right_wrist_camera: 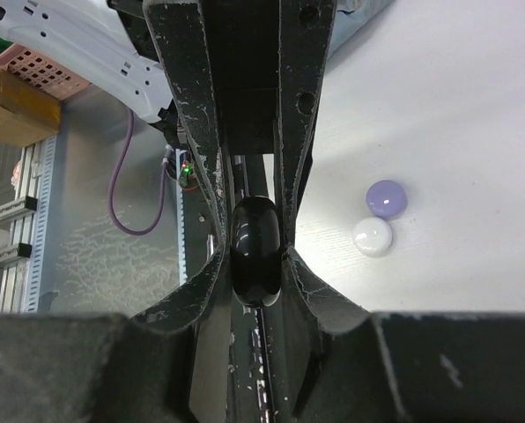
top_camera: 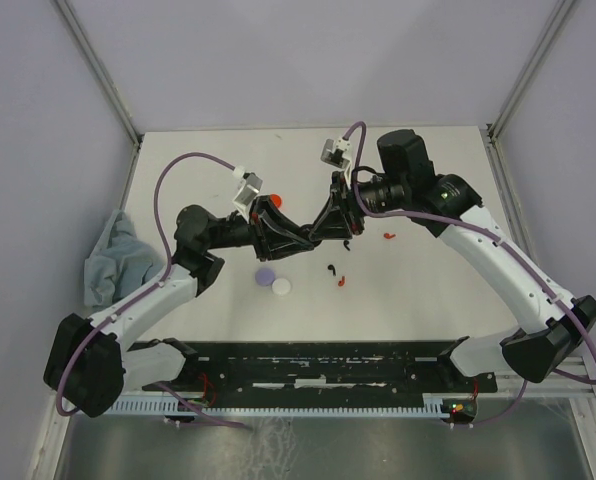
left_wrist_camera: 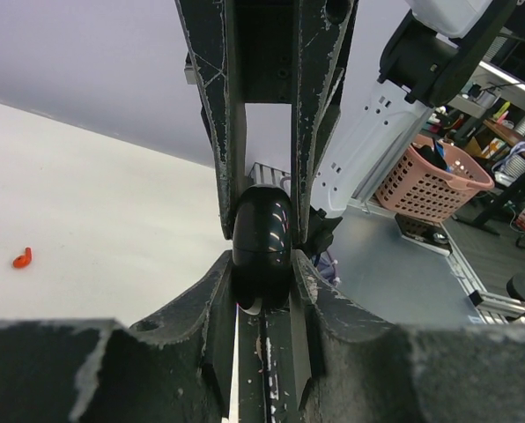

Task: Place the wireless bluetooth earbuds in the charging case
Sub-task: Open the charging case.

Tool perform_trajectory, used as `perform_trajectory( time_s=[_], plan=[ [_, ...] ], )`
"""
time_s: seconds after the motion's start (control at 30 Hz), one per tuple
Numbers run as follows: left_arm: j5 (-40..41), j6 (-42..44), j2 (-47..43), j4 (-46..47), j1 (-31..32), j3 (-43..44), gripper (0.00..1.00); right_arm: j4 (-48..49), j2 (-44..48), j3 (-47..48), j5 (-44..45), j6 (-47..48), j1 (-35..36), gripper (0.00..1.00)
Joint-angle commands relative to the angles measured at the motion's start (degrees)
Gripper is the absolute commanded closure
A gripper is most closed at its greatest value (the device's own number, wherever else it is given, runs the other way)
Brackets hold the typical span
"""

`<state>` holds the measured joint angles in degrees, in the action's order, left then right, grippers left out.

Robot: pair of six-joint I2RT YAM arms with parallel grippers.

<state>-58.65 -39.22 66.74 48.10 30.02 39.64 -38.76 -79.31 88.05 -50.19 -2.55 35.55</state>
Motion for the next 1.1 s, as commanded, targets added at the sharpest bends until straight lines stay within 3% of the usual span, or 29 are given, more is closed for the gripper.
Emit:
perform_trajectory(
  time_s=[0.0,0.37,0.53,0.8,0.93,1.07],
  plan=[
    [-3.04,-0.77,-1.77,0.42,2.23,2.47,0.76,3.56,0.22,3.18,1.2,2.84,0.08,0.87],
    [0.33,10.13,-6.39,-4.12,2.35,-1.24,0.92,0.98,0.09,5.0,6.19,4.08,0.01,0.65],
    [2.13,14.08,-9.42,-3.53,2.46,-3.26,0.97,-1.33,-0.44,5.8,8.88,5.88,0.01,0.6],
    [3.76,20.05,-11.23,-4.91,2.41,-5.32,0.97,-1.45,-0.87,5.7,14.1,4.79,0.01,0.55],
    [9.33,25.14,-13.07,-6.31,2.42,-7.69,0.97,-1.79,-0.93,5.64,15.2,3.06,0.03,0.49],
    [20.93,30.44,-14.2,-11.76,2.4,-10.17,0.97,-4.62,-0.9,5.5,23.33,2.43,-0.04,0.45]
  ],
)
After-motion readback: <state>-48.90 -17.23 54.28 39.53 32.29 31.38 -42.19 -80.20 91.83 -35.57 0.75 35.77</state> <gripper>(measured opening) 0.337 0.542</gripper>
